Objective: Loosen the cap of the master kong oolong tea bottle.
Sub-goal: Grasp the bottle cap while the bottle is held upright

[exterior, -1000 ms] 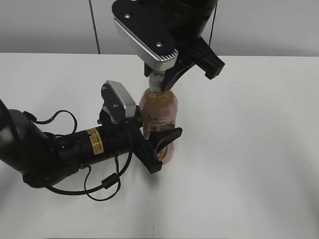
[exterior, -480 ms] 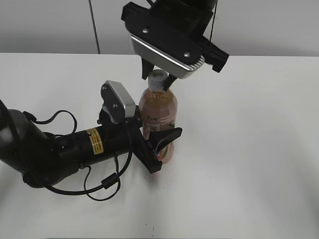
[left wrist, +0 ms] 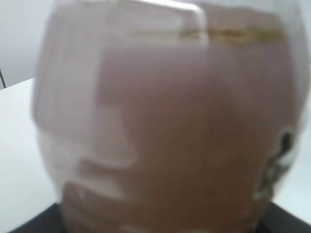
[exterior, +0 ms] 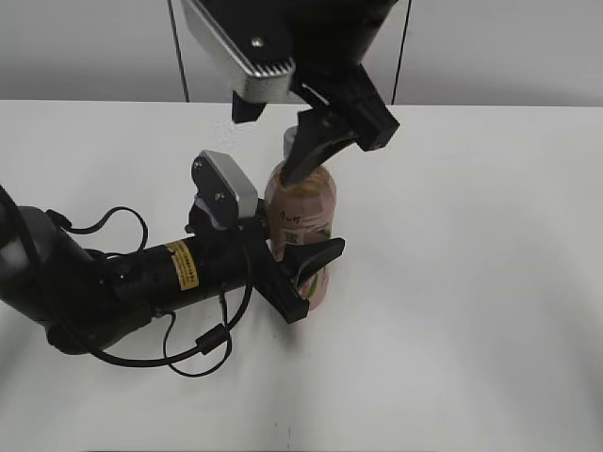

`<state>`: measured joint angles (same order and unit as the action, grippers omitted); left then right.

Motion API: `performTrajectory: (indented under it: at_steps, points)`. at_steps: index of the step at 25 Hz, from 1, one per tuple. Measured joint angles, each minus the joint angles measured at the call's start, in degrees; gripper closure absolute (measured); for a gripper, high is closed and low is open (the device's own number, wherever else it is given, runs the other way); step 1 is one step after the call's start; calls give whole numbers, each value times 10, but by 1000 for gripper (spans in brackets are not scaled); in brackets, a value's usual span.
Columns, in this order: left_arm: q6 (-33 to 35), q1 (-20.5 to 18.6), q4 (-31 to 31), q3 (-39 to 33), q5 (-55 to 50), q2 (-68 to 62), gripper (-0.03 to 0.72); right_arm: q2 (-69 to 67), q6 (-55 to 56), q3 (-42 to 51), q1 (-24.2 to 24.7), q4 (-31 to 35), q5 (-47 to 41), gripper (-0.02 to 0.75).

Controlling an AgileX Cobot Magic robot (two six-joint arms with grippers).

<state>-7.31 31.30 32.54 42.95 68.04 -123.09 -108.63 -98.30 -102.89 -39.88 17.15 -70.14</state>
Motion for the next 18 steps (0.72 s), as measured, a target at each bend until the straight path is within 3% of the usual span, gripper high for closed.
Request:
performTrajectory:
  at_steps: [5,9,14,18]
  points:
    - [0,0,-1,0,-1,0,307,40,223,0,0,26,0,163]
    - [0,0,-1,1,-2,0,307,66,576,0,0,26,0,162]
    - [-1,0,-1,1,-2,0,307,69,1000,0,0,-68,0,162]
    - [-1,0,-1,1,-2,0,308,56,1156,0,0,-104,0,162]
